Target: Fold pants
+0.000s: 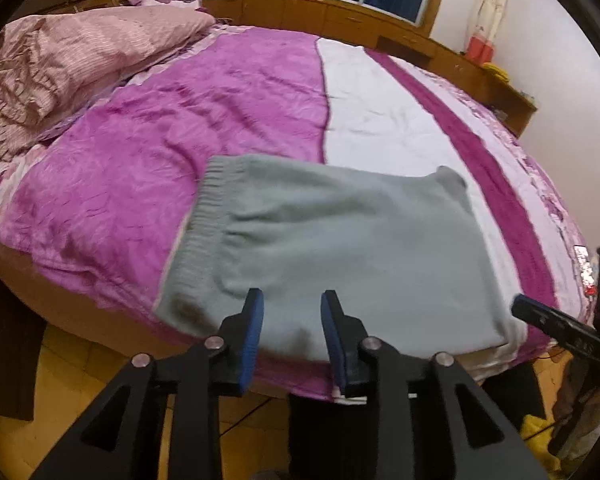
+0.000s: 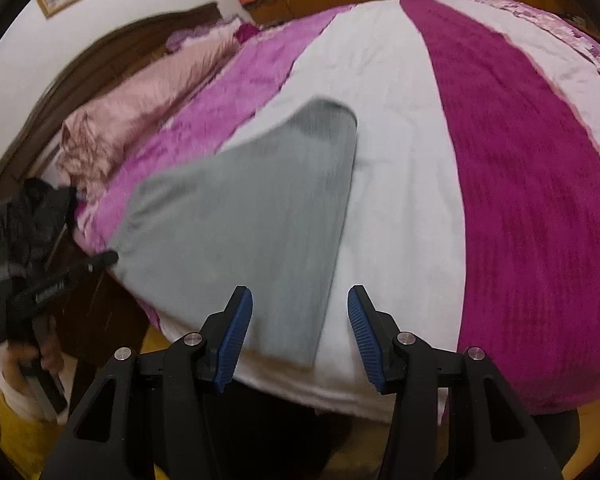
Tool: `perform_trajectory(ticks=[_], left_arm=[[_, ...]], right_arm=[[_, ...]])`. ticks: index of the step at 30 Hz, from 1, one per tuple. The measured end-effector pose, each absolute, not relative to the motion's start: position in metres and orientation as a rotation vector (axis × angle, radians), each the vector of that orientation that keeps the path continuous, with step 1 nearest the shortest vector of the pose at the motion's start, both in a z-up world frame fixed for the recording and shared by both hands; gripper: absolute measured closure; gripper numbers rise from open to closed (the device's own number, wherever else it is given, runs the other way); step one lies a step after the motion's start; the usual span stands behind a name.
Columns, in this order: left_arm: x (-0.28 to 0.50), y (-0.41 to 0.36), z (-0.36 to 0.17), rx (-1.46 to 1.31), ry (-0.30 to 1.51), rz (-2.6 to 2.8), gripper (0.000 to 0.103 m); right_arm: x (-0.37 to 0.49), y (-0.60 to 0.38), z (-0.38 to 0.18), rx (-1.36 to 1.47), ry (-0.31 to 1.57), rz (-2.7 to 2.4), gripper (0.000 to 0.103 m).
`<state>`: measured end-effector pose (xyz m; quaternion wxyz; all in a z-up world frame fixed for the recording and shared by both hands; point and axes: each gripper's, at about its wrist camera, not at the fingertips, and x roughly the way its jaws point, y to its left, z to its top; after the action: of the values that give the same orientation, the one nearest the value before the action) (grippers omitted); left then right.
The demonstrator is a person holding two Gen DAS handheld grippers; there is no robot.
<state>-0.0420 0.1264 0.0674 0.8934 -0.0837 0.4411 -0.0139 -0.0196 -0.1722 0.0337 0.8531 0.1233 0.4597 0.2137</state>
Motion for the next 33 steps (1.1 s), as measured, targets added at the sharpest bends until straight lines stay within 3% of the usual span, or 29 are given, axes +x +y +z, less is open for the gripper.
perform_trajectory(ticks=[15,23,27,33], left_arm=[[-0.020,0.098,0.032,-0.141,0.990,-0.053,0.067],[-0.019,0.090,0.028,-0.109,0.973,-0.050,0.057],[-0.020,0.087,0.027,-0.099,0.968,-0.038,0.054],[-0.019,0.082,0.031,-0.086,0.984,-0.017,0.052]], right_arm=[[0.009,-0.155,0.002,0.273,1.012,0.450,0.058],[0.015,-0.154,-0.005,0.311,1.011,0.509,0.044],[0.016,-0.152,-0.003,0.325,1.012,0.507,0.043],[0.024,-0.160,-0.003,0.449,1.044,0.515,0.070]])
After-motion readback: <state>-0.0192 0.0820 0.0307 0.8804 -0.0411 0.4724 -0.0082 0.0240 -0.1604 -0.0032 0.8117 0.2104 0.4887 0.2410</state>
